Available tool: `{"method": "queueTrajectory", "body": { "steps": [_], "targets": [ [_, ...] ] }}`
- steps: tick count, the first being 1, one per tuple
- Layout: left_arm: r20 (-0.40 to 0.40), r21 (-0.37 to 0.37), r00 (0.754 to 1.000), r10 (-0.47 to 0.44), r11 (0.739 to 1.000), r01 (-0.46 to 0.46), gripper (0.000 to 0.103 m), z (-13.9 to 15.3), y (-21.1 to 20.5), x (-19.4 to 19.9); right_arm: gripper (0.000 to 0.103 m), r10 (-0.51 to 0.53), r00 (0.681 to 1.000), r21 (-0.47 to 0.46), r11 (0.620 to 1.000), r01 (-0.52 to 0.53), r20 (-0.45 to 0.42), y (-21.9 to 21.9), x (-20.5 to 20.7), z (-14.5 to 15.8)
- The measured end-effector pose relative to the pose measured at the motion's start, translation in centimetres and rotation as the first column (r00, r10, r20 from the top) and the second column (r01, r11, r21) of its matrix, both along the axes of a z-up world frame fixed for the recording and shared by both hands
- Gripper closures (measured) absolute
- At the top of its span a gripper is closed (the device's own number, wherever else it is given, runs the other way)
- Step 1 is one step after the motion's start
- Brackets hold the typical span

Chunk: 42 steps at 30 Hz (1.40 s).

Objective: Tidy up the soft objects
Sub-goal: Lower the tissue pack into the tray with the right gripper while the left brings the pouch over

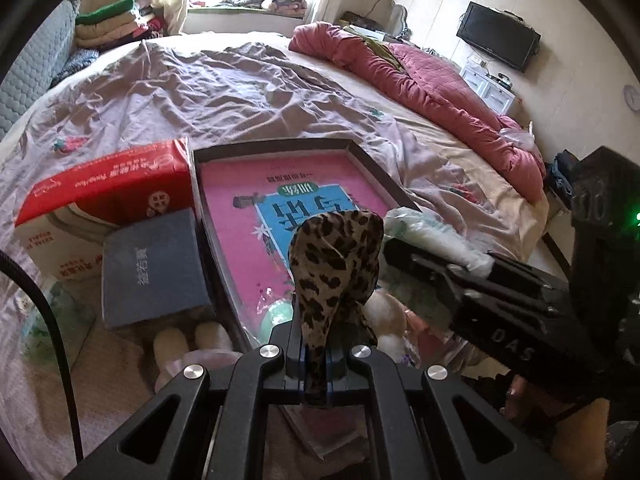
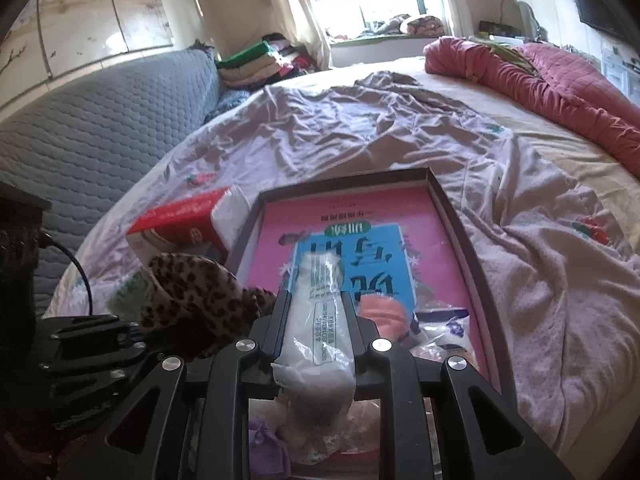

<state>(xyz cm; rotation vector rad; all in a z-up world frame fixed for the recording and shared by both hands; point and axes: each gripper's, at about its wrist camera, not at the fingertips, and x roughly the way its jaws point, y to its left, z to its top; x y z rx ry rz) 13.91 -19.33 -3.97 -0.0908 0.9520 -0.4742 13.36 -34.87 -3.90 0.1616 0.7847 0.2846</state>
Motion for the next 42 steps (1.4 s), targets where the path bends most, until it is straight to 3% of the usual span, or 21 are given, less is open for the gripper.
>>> {"method": "queueTrajectory", "body": {
  "steps": [5, 10, 27, 30, 32, 34, 42],
  "targets": [
    [-0.008, -0.015, 1.000, -0.004, 1.000, 0.004, 0.098, -0.1, 0.1, 0.0, 0.078, -0.018, 1.000, -0.010, 1.000, 0.018, -0.002, -0.1, -0.1, -0.4],
    [0.013, -0.006, 1.000, -0.006, 1.000, 0.006, 0.098, 0.2, 0.1, -0.3, 0.063, -0.045, 0.999, -0.012, 0.999, 0.046, 0.009, -0.7, 0.0, -0.3],
    [0.039, 0.060, 0.998, -0.051, 0.997, 0.049, 0.094, 0.5, -1.6, -0.8, 0.055, -0.106, 0.994, -0.028, 0.994, 0.106, 0.005, -2.2, -0.2, 0.0],
    [0.023, 0.056, 0.998, -0.067, 0.996, 0.065, 0.085, 0.4, -2.0, -0.7, 0.055, -0.118, 0.993, -0.025, 0.993, 0.118, 0.002, -2.5, -0.2, 0.0],
    [0.015, 0.053, 0.997, -0.073, 0.996, 0.073, 0.071, 0.3, -2.2, -0.7, 0.055, -0.126, 0.992, -0.028, 0.992, 0.126, 0.006, -2.7, -0.3, 0.1],
    [0.008, 0.045, 0.996, -0.084, 0.995, 0.084, 0.065, 0.2, -2.5, -0.8, 0.050, -0.136, 0.991, -0.031, 0.990, 0.136, 0.009, -3.0, -0.4, 0.2],
    [-0.008, 0.041, 0.996, -0.087, 0.995, 0.088, 0.062, -0.1, -2.7, -0.9, 0.044, -0.166, 0.986, -0.025, 0.986, 0.166, 0.012, -3.8, -0.6, 0.5]
  ]
}}
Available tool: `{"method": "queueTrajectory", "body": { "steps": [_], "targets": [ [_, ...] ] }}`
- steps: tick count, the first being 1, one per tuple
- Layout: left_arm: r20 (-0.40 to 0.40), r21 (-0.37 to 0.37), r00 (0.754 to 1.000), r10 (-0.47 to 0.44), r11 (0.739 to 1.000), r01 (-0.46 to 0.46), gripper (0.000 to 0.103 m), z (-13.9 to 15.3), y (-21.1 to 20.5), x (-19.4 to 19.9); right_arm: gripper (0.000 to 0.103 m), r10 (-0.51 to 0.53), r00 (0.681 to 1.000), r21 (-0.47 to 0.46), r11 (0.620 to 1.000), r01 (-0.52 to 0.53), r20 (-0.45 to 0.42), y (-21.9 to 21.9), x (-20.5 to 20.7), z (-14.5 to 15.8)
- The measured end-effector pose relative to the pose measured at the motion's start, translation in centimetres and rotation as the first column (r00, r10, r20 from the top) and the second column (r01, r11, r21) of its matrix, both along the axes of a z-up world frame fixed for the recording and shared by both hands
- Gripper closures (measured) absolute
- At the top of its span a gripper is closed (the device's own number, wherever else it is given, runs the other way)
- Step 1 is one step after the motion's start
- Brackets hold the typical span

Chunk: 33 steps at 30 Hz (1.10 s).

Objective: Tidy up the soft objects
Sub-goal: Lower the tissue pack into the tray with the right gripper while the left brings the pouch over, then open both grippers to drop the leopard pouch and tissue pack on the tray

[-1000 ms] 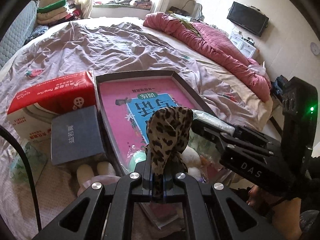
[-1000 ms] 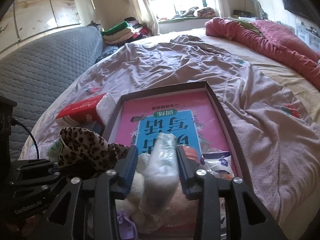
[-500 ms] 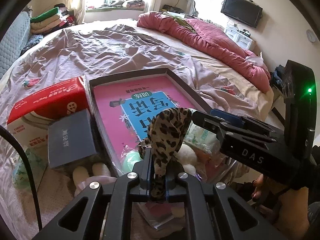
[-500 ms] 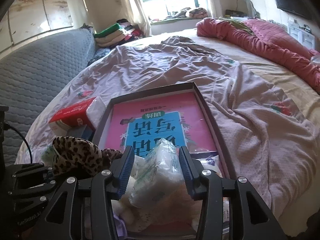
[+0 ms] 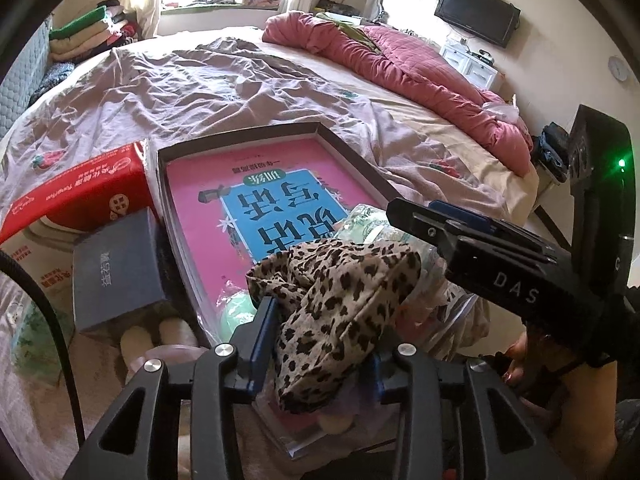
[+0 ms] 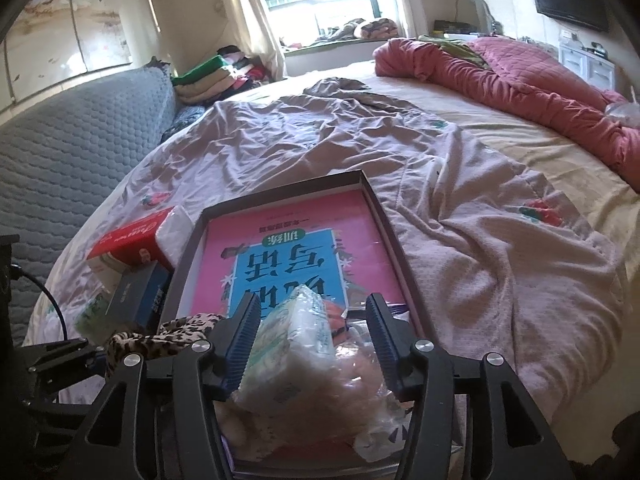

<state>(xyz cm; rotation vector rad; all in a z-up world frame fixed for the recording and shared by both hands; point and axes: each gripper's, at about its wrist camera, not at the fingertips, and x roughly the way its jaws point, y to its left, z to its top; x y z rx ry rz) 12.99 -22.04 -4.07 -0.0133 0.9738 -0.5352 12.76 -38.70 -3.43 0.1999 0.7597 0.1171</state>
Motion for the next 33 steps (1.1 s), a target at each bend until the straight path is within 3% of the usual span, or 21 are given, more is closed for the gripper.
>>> {"method": "queueTrajectory", "body": {
  "steps": [2, 26, 33],
  "targets": [
    [-0.010, -0.017, 1.000, -0.008, 1.000, 0.007, 0.056, 0.0, 0.1, 0.0, 0.043, -0.003, 1.000, 0.007, 1.000, 0.003, 0.001, -0.1, -0.1, 0.1],
    [-0.046, -0.147, 0.993, -0.107, 0.984, 0.099, 0.035, 0.5, -0.7, -0.9, 0.041, -0.048, 0.999, -0.004, 0.999, 0.048, 0.011, -1.4, -0.6, 0.9],
    [-0.057, -0.115, 0.994, -0.088, 0.990, 0.081, 0.035, -0.4, -0.7, -0.3, 0.041, -0.057, 0.998, 0.012, 0.998, 0.057, 0.016, -2.1, -0.7, 1.0]
  ]
}}
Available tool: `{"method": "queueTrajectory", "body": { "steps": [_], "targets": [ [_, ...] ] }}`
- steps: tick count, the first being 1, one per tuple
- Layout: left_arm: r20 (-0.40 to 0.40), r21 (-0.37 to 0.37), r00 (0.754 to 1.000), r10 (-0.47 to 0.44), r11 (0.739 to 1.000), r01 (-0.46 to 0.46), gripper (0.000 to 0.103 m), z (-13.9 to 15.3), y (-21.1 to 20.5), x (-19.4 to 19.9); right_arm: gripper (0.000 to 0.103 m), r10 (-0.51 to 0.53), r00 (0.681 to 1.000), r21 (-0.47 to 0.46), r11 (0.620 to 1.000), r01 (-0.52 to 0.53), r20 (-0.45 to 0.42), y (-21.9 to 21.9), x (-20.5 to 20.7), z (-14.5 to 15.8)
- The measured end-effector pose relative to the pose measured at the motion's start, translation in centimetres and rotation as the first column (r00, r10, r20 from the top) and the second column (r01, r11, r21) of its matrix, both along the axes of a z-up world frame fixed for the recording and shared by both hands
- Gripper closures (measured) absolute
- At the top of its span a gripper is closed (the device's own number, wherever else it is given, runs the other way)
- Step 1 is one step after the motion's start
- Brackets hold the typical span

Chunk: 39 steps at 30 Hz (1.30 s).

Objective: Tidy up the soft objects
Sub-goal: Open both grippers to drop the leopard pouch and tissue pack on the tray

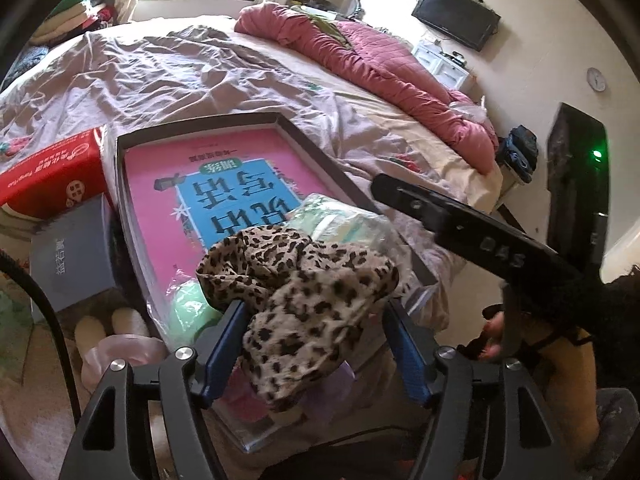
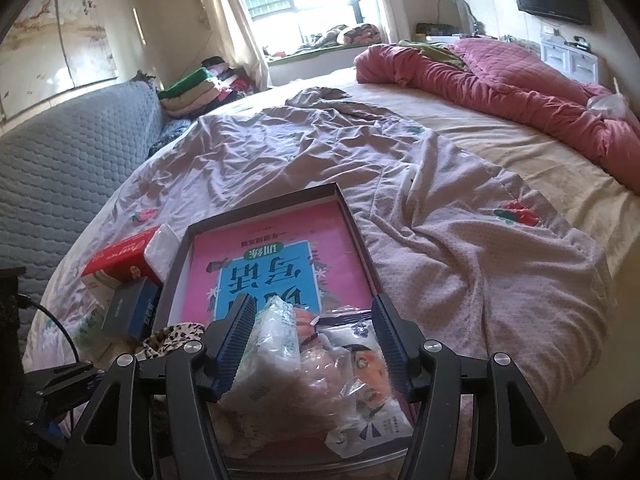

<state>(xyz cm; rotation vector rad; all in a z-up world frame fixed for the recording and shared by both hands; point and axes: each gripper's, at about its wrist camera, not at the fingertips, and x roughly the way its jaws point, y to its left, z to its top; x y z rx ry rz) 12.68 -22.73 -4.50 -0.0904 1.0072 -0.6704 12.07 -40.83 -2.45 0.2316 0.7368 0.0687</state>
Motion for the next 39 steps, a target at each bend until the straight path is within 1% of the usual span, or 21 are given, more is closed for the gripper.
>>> {"method": "queueTrajectory", "body": {
  "steps": [4, 7, 16, 19, 24, 27, 30, 35, 38, 39],
  "targets": [
    [-0.003, 0.016, 1.000, 0.028, 0.999, -0.028, 0.035, -0.5, 0.2, 0.9, 0.041, -0.001, 1.000, 0.006, 1.000, 0.001, 0.000, -0.1, -0.1, -0.1],
    [0.003, 0.011, 0.999, 0.043, 0.999, -0.043, 0.035, -0.6, 0.4, 1.5, 0.041, 0.002, 1.000, 0.004, 1.000, -0.002, 0.002, 0.0, -0.1, 0.0],
    [0.062, 0.009, 0.994, 0.089, 0.996, -0.089, 0.035, 1.0, 1.6, 1.9, 0.040, 0.001, 1.000, -0.005, 1.000, -0.001, 0.008, 0.1, -0.2, 0.2],
    [0.069, 0.001, 0.992, 0.109, 0.994, -0.110, 0.035, 1.5, 2.2, 2.2, 0.040, 0.004, 1.000, -0.009, 1.000, -0.003, 0.012, 0.2, -0.2, 0.3],
    [0.067, -0.056, 0.987, 0.143, 0.989, -0.140, 0.034, 2.7, 3.7, 2.4, 0.040, 0.001, 1.000, -0.020, 1.000, -0.001, 0.024, 0.3, -0.3, 0.9],
    [0.046, -0.096, 0.986, 0.160, 0.983, -0.155, 0.031, 2.9, 4.5, 2.8, 0.040, 0.001, 1.000, -0.026, 1.000, 0.000, 0.031, 0.5, -0.3, 1.2],
    [0.029, -0.098, 0.988, 0.150, 0.984, -0.147, 0.031, 2.8, 4.2, 2.7, 0.040, 0.004, 0.999, -0.030, 1.000, -0.003, 0.032, 0.6, -0.3, 1.3],
    [0.043, -0.083, 0.994, 0.104, 0.992, -0.100, 0.031, 2.9, 2.3, 1.6, 0.040, 0.003, 0.999, -0.029, 1.000, -0.002, 0.038, 0.6, -0.4, 1.3],
    [0.041, -0.096, 0.994, 0.097, 0.991, -0.093, 0.031, 2.9, 1.8, 1.1, 0.039, 0.001, 0.999, -0.027, 1.000, 0.000, 0.043, 0.5, -0.5, 1.5],
    [0.039, -0.098, 0.995, 0.096, 0.991, -0.092, 0.031, 3.0, 1.7, 1.0, 0.038, -0.002, 0.999, -0.025, 1.000, 0.003, 0.045, 0.4, -0.6, 1.6]
  ]
}}
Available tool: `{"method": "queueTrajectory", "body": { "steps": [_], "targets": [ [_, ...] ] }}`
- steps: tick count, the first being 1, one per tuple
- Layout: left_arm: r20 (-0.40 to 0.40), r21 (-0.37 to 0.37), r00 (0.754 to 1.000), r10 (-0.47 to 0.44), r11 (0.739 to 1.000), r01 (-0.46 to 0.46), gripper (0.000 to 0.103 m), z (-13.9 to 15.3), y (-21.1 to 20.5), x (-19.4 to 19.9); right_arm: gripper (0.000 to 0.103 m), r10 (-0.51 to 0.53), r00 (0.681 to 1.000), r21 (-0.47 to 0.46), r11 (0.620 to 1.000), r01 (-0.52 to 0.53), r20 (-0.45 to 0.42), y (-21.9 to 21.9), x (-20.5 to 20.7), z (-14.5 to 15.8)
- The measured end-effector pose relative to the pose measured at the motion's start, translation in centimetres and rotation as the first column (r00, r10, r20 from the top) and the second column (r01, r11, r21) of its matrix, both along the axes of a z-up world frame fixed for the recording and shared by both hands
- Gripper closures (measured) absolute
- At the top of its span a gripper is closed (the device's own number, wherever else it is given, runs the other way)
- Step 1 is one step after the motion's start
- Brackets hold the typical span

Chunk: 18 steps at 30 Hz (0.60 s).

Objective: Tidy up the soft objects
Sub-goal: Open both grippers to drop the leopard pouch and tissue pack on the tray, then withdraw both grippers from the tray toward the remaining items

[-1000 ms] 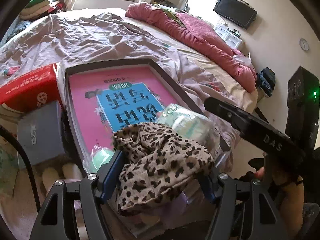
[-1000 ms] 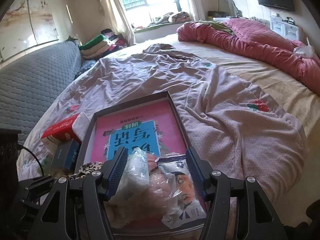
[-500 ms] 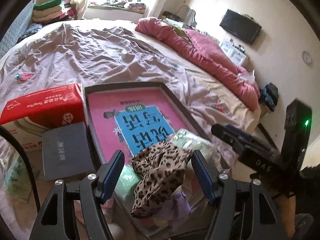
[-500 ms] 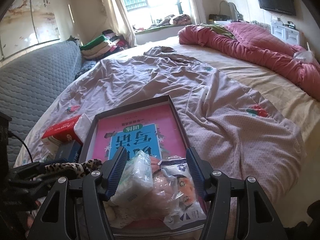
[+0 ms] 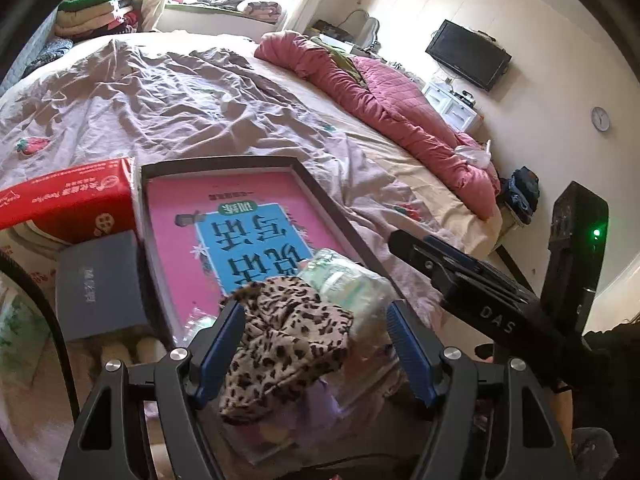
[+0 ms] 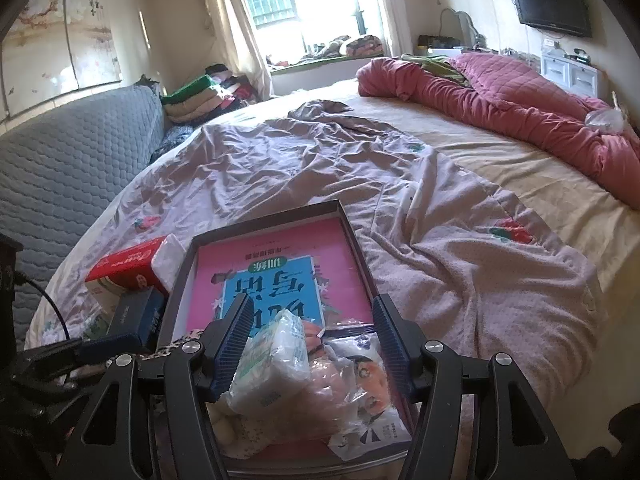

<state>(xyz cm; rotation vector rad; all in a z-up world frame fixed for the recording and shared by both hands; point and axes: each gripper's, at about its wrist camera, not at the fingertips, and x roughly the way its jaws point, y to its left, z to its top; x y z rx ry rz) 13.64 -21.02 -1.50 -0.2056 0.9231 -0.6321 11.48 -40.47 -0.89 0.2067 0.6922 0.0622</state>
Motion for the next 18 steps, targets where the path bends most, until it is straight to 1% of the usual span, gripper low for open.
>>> {"method": "queueTrajectory", "body": {
  "steps": [1, 2, 5, 10, 13, 18],
  "targets": [
    [0.001, 0.000, 1.000, 0.002, 1.000, -0.002, 0.031, 0.1, 0.0, -0.1, 0.026, -0.001, 1.000, 0.002, 1.000, 0.001, 0.001, -0.1, 0.0, 0.1],
    [0.004, 0.002, 1.000, 0.004, 1.000, -0.004, 0.031, 0.3, -0.1, -0.2, 0.023, -0.001, 1.000, 0.002, 1.000, 0.001, 0.005, -0.1, -0.1, 0.2],
    [0.024, 0.006, 1.000, 0.011, 1.000, -0.011, 0.031, 0.8, 0.0, -0.6, 0.022, 0.007, 1.000, 0.006, 1.000, -0.007, 0.015, -0.3, -0.3, 0.5],
    [0.029, 0.012, 0.999, 0.033, 0.999, -0.034, 0.030, 1.3, 0.9, -0.6, 0.022, 0.022, 1.000, 0.019, 1.000, -0.023, 0.020, -0.1, -0.5, 0.9],
    [0.031, 0.004, 0.998, 0.061, 0.998, -0.061, 0.030, 1.9, 2.2, -0.6, 0.022, 0.043, 0.998, 0.027, 0.999, -0.045, 0.045, 0.5, -0.9, 1.6],
    [0.058, 0.037, 0.988, 0.144, 0.989, -0.146, 0.030, 3.3, 5.6, -0.4, 0.022, 0.106, 0.988, 0.057, 0.992, -0.113, 0.110, 2.7, -1.7, 3.9]
  ]
}}
